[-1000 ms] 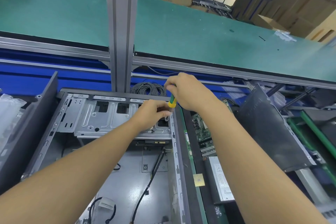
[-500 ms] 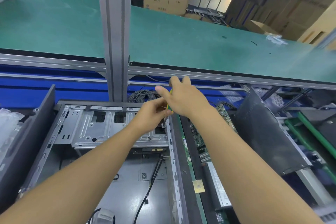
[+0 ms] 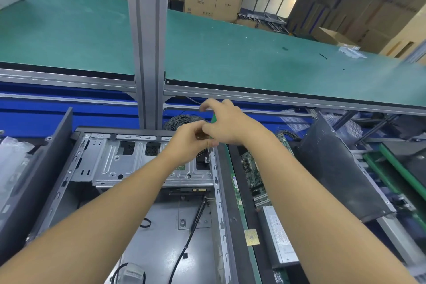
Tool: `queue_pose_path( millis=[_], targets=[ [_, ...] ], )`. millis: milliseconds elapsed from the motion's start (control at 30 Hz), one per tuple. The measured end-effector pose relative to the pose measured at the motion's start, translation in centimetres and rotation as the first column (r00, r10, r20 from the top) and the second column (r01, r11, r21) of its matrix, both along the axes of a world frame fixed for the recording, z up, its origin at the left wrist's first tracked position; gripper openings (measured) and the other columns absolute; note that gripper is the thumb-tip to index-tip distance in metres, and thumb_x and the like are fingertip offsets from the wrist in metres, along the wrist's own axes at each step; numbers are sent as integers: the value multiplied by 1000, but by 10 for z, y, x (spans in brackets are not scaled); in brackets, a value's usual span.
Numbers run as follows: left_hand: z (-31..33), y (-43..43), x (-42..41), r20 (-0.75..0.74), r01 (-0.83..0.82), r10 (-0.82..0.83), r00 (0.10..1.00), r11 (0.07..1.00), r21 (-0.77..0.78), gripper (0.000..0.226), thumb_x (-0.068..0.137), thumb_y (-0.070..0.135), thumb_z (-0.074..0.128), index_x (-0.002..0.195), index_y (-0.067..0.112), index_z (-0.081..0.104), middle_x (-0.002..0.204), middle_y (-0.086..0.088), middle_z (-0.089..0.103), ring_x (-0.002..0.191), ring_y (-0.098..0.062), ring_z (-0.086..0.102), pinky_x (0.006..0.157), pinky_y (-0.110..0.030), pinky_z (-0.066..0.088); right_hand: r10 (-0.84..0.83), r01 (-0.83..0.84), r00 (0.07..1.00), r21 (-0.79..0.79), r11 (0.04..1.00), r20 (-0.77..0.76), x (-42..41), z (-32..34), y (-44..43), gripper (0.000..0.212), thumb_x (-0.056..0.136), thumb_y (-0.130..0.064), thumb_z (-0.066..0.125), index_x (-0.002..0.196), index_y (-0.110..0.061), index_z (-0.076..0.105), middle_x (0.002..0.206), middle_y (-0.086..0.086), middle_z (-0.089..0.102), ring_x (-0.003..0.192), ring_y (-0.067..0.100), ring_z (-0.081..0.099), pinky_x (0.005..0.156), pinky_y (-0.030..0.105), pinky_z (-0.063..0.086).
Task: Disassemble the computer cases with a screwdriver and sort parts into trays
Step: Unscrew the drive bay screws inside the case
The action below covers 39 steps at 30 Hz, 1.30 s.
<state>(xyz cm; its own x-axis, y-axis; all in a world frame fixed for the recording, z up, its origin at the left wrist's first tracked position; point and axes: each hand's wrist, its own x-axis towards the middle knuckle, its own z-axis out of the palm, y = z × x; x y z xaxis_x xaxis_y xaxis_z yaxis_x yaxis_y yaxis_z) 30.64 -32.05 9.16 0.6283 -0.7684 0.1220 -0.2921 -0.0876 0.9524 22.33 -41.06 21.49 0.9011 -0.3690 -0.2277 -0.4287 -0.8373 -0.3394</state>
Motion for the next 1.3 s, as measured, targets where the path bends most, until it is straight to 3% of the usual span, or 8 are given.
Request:
queue_pose_path(
  millis=[100, 233, 433, 600, 767, 1000, 1200, 1300],
  targets=[
    [2, -5, -4, 54, -69, 66, 996, 996, 59, 24, 78, 29, 83, 90, 24, 62, 89, -5, 68, 83, -20, 64, 75, -34, 53, -163, 158, 987, -229, 961, -1, 2, -3, 3, 67, 97, -67, 39, 138, -14, 39, 125, 14, 48, 111, 36, 51, 68, 39, 40],
    [8, -9, -6, 20, 43, -44, 999, 996, 84, 35, 76, 31, 84, 95, 38, 56, 96, 7, 67, 88, -15, 63, 79, -34, 54, -163, 163, 986, -259, 952, 24, 5, -5, 3, 27, 104, -36, 45, 109, -10, 39, 102, 10, 57, 80, 30, 53, 51, 34, 31],
    [13, 2, 2, -69, 214, -213, 975, 977, 17, 32, 91, 3, 69, 108, 30, 66, 100, 19, 73, 100, 1, 67, 90, -19, 52, -34, 29, 996, -61, 998, -80, 2, 4, -4, 34, 91, -10, 56, 122, -18, 47, 124, 6, 36, 105, 30, 44, 68, 36, 39],
    [17, -4, -3, 85, 22, -31, 996, 994, 109, 24, 77, 21, 85, 93, 20, 67, 90, -7, 70, 86, -26, 65, 82, -45, 55, -172, 170, 985, -117, 978, -7, 0, 0, -1, 69, 95, -65, 46, 139, -13, 38, 139, 13, 37, 123, 38, 44, 76, 40, 37],
    [17, -7, -6, 120, 92, -110, 987, 985, 146, 35, 76, 29, 86, 95, 38, 58, 97, 7, 64, 83, -8, 58, 72, -25, 49, -154, 157, 988, -182, 971, 31, 1, -4, 3, 36, 106, -39, 40, 122, -7, 45, 116, 16, 58, 91, 32, 53, 64, 36, 38],
    [10, 10, 5, -71, 194, -192, 979, 980, 34, 30, 89, 0, 69, 99, 29, 69, 97, 13, 75, 100, -5, 69, 94, -26, 53, 4, -4, 1000, 0, 1000, -15, 0, 1, -3, 27, 91, -12, 58, 113, -25, 50, 115, -1, 39, 110, 25, 44, 77, 36, 41],
    [8, -4, -3, 63, 68, -76, 995, 990, 123, 31, 79, 24, 83, 87, 45, 62, 95, -6, 66, 87, -27, 63, 86, -47, 54, -199, 202, 979, -197, 959, 33, -2, -4, 0, 66, 96, -66, 42, 133, -11, 40, 132, 15, 45, 118, 38, 49, 75, 41, 38],
    [8, -7, -4, 118, 124, -139, 983, 984, 127, 27, 81, 26, 82, 90, 43, 63, 101, 0, 63, 91, -20, 60, 87, -42, 53, -205, 212, 977, -223, 951, 51, 1, -8, -1, 45, 105, -48, 40, 124, -7, 42, 118, 17, 60, 99, 36, 57, 69, 40, 39]
  ],
)
